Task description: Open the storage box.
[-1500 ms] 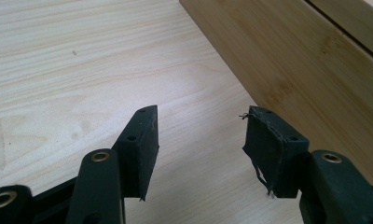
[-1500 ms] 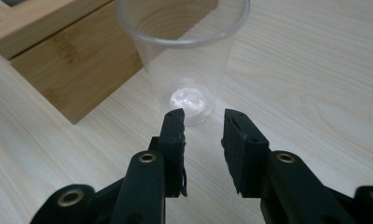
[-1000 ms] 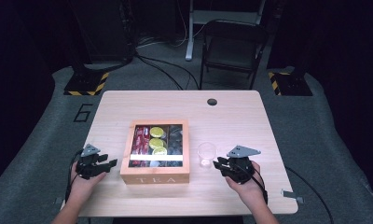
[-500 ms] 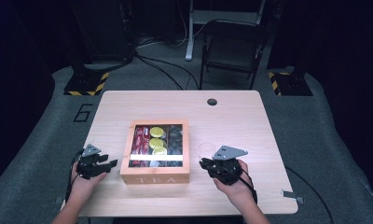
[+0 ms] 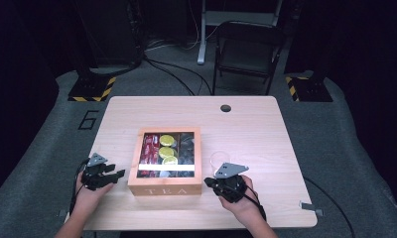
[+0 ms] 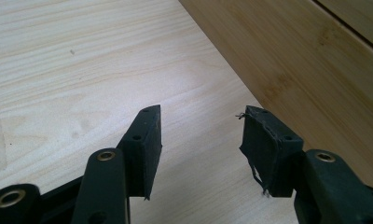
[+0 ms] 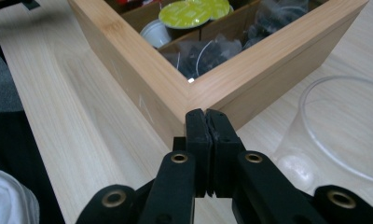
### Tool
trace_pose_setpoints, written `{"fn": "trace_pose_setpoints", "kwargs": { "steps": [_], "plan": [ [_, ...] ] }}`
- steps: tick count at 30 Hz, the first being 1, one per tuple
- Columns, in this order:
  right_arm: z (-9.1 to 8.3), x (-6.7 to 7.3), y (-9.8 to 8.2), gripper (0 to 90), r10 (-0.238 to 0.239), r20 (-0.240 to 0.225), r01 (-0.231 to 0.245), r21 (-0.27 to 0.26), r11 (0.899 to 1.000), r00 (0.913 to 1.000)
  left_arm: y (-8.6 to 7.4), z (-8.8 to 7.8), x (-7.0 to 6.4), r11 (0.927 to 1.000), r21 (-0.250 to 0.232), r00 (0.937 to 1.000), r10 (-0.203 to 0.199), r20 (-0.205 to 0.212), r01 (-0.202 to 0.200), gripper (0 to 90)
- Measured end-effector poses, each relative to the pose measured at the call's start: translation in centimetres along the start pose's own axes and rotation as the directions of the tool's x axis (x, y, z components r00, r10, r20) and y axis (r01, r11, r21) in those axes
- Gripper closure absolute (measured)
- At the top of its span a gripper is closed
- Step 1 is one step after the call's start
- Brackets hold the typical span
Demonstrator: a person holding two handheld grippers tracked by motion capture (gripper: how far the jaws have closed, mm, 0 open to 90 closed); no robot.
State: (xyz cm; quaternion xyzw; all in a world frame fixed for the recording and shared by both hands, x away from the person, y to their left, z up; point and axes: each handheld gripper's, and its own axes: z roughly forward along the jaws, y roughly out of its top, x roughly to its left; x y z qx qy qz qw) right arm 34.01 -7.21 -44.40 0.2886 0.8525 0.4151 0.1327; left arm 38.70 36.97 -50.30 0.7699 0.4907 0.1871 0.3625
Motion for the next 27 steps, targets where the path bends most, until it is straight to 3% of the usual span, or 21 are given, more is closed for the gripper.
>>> {"fn": "trace_pose_setpoints", "kwargs": {
  "steps": [16,27],
  "plan": [
    [1.7,0.5,-1.3,87.6,0.0,-0.04,0.003,0.058,0.998,0.9992,0.0,-0.1,0.0,1.0,0.003,1.0,0.0,0.003,0.0,47.3],
    [2.0,0.3,-1.3,87.7,0.004,-0.048,-0.002,0.054,0.999,0.9988,-0.2,-0.3,0.1,1.0,0.006,1.0,0.0,-0.001,0.0,47.3]
  ]
}}
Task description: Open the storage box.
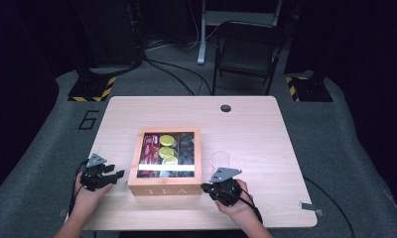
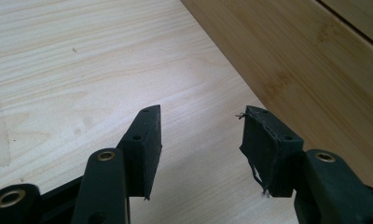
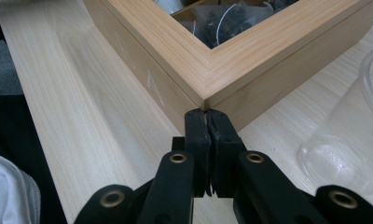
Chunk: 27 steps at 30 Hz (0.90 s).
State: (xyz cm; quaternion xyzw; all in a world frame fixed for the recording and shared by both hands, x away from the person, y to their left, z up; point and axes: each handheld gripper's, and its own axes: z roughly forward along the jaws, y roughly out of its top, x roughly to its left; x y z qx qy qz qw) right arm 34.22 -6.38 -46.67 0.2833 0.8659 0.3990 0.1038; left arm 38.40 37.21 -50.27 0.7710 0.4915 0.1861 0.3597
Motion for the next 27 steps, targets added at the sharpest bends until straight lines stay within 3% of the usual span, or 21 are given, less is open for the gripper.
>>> {"fn": "trace_pose_setpoints", "kwargs": {
  "steps": [8,15,21,24,27],
  "plan": [
    [-0.1,0.1,0.5,88.6,-0.007,0.013,0.008,-0.02,1.0,0.9999,-0.2,-0.5,0.1,1.0,0.001,1.0,0.001,-0.004,-0.001,47.4],
    [-0.5,-0.3,2.0,86.8,0.045,-0.021,-0.046,-0.074,0.996,0.9988,-0.3,-2.0,-0.8,0.9989,-0.044,0.9999,0.015,0.002,-0.015,47.0],
    [0.0,-0.5,3.0,85.8,0.055,-0.035,-0.057,-0.076,0.995,0.9979,-0.1,-3.8,-2.9,0.9931,-0.096,0.9973,0.07,0.022,-0.067,46.5],
    [0.0,-0.6,3.2,85.5,0.059,-0.041,-0.062,-0.081,0.995,0.9974,0.3,-4.5,-4.1,0.9866,-0.111,0.9919,0.124,0.028,-0.12,46.5],
    [0.0,-0.7,3.3,85.4,0.059,-0.046,-0.062,-0.082,0.995,0.9972,0.4,-5.0,-5.1,0.9813,-0.128,0.9879,0.15,0.039,-0.144,46.5]
  ]
}}
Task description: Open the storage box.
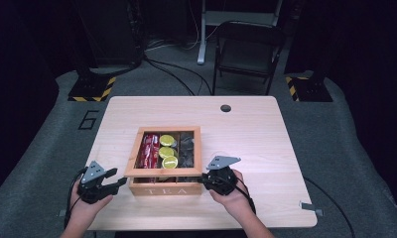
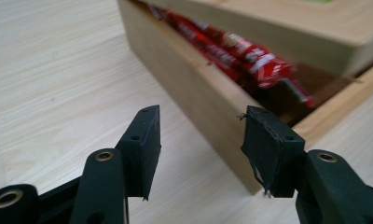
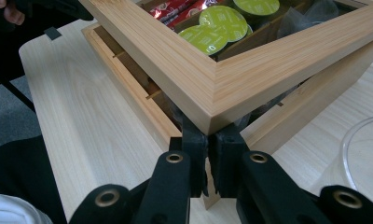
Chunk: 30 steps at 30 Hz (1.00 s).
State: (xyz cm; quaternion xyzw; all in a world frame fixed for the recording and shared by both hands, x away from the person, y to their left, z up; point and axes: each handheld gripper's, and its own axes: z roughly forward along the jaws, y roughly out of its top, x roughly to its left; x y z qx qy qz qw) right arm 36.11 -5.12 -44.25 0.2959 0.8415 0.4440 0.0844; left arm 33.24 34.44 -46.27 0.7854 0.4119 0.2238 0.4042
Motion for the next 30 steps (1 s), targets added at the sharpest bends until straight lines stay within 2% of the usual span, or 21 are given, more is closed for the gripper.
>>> {"fn": "trace_pose_setpoints", "kwargs": {
  "steps": [5,8,10,12,15,17,22,26,30],
  "plan": [
    [0.0,0.0,0.0,85.1,0.0,-0.004,0.0,-0.001,1.0,1.0,0.9,-0.5,-1.9,0.9987,-0.024,0.9977,0.046,0.05,-0.045,46.9],
    [0.1,-0.1,-0.1,85.1,-0.011,-0.006,0.011,-0.002,1.0,0.9999,1.2,-0.4,-2.5,0.9985,-0.031,0.9968,0.048,0.064,-0.046,46.9],
    [0.1,0.0,-0.1,85.0,-0.002,-0.001,0.002,0.001,1.0,1.0,1.4,-0.3,-2.8,0.998,-0.029,0.9961,0.058,0.066,-0.057,46.9],
    [0.1,0.0,-0.2,84.8,-0.002,0.0,0.002,0.005,1.0,1.0,1.6,-0.3,-2.9,0.9983,-0.03,0.9962,0.052,0.069,-0.05,48.6],
    [0.1,0.0,-0.2,84.3,-0.001,0.004,0.001,0.001,1.0,1.0,2.0,-0.4,-2.9,0.9989,-0.037,0.9984,0.031,0.048,-0.029,52.1],
    [0.0,0.0,-0.1,84.1,-0.01,0.006,0.01,-0.006,1.0,0.9999,2.3,-0.6,-2.7,0.9995,-0.031,0.9983,0.006,0.058,-0.004,54.1],
    [-0.7,0.0,0.3,78.4,0.004,0.016,-0.004,-0.041,0.999,0.9999,3.1,-1.0,-2.6,0.9994,-0.035,0.9994,0.001,0.036,0.0,54.5],
    [-1.5,-0.1,0.8,71.7,-0.01,0.043,0.014,-0.089,0.996,0.999,3.9,-1.5,-2.7,0.9986,-0.051,0.9998,0.015,0.011,-0.014,53.9],
    [-2.0,0.0,1.5,67.1,-0.03,0.071,0.038,-0.106,0.994,0.997,4.7,-1.7,-2.7,0.9972,-0.073,0.9997,0.017,-0.016,-0.018,51.3]
  ]
}}
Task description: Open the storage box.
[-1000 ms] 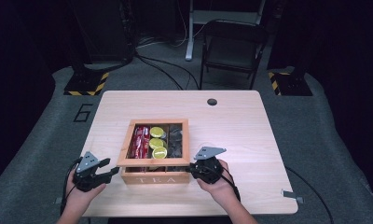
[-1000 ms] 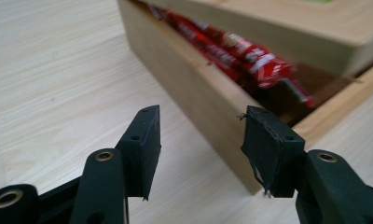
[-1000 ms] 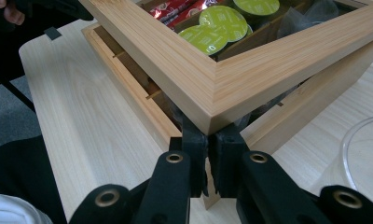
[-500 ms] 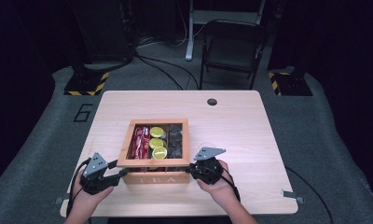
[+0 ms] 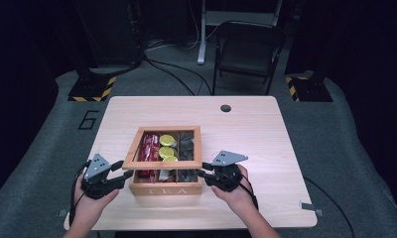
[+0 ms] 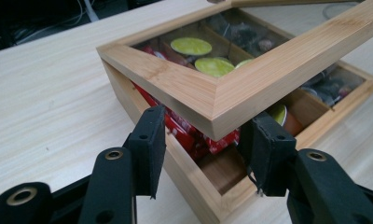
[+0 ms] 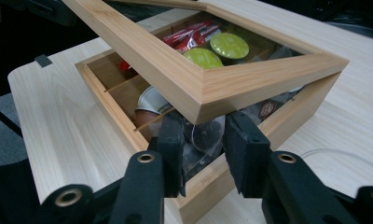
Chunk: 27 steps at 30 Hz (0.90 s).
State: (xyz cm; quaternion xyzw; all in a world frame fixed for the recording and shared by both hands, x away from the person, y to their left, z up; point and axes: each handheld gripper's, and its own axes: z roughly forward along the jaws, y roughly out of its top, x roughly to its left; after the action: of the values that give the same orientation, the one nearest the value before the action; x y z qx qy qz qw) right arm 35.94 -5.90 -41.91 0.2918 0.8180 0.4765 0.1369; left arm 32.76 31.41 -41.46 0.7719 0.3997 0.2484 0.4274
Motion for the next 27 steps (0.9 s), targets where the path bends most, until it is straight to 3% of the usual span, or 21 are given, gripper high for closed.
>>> {"fn": "trace_pose_setpoints", "kwargs": {
  "steps": [2,11,15,18,23,27],
  "plan": [
    [-0.1,0.0,0.4,66.2,-0.025,0.011,0.025,-0.008,1.0,0.9996,0.6,-0.1,0.0,0.9999,-0.009,1.0,0.008,0.0,-0.008,51.3],
    [-0.5,-0.3,2.4,62.4,-0.026,0.069,0.029,-0.039,0.999,0.9973,3.1,-0.5,0.9,0.9988,-0.036,0.9994,0.034,-0.007,-0.034,52.5],
    [-0.8,-0.5,3.3,60.1,-0.037,0.103,0.043,-0.056,0.997,0.994,3.8,-0.5,1.2,0.9989,-0.04,0.9997,0.023,-0.003,-0.024,52.9],
    [-1.0,-0.8,4.2,60.7,-0.048,0.103,0.056,-0.073,0.996,0.9935,4.3,-0.5,1.6,0.9989,-0.045,0.9999,0.012,0.007,-0.011,53.1],
    [-1.0,-1.0,5.8,61.6,-0.081,0.135,0.09,-0.064,0.994,0.9876,5.2,-0.3,2.2,0.9971,-0.076,1.0,-0.008,0.005,0.009,54.4],
    [-1.1,-1.6,6.7,62.7,-0.073,0.13,0.082,-0.067,0.994,0.9888,5.4,0.4,2.7,0.9986,-0.05,0.9998,-0.017,0.008,0.017,52.9]
  ]
}}
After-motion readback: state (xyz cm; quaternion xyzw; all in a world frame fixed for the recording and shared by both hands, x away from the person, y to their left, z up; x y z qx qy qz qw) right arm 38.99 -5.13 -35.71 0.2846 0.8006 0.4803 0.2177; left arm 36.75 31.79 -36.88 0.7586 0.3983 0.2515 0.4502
